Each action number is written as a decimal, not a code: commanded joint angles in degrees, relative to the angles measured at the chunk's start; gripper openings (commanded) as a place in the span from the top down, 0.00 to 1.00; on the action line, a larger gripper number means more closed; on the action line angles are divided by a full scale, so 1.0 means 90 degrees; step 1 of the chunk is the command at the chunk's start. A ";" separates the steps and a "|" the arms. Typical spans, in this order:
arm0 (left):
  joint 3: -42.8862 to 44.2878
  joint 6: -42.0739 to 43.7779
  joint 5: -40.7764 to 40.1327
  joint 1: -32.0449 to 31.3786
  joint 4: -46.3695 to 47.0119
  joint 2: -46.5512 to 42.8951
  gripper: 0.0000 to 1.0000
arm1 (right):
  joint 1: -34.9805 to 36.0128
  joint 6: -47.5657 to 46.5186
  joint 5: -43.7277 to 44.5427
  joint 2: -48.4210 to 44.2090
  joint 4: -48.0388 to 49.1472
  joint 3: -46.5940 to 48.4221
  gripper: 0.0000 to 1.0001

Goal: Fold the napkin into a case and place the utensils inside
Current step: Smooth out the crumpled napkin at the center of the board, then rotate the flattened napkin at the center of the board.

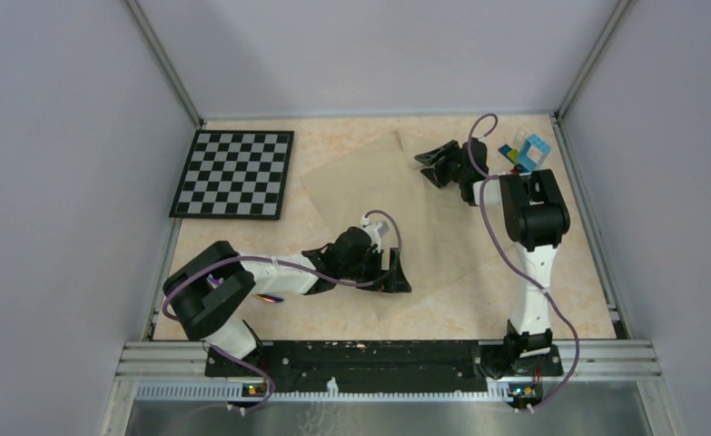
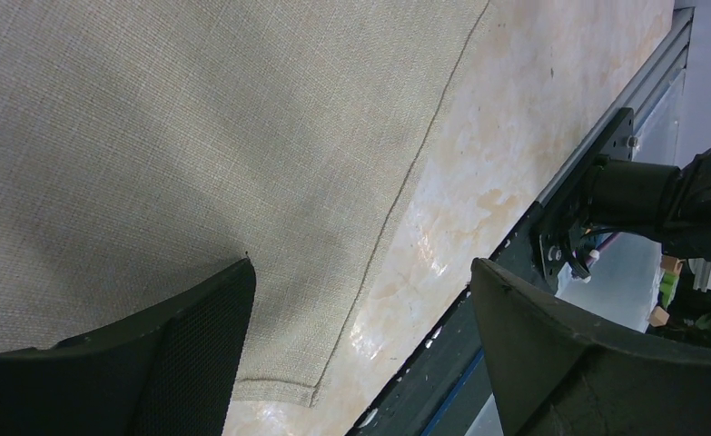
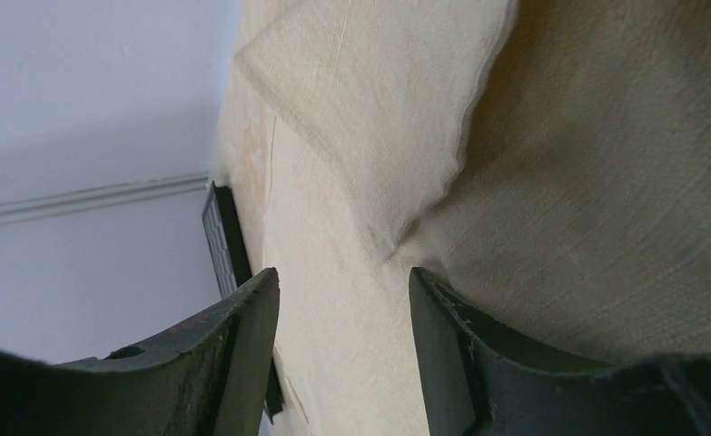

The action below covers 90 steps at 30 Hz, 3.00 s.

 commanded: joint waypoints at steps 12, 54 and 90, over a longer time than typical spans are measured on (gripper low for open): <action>-0.0335 0.0075 -0.0725 -0.0049 -0.0841 0.0440 0.05 | 0.0003 0.1061 0.0774 0.1853 0.0551 0.3099 0.50; -0.0229 0.0249 -0.1420 -0.0977 -0.1025 -0.0365 0.01 | -0.0653 -0.5159 0.0963 -0.6752 -0.6232 -0.2225 0.28; -0.2056 -0.0306 -0.2274 -0.0958 -0.2509 -0.4103 0.01 | -0.0986 -0.4512 0.1712 -0.4821 -0.5179 -0.3545 0.49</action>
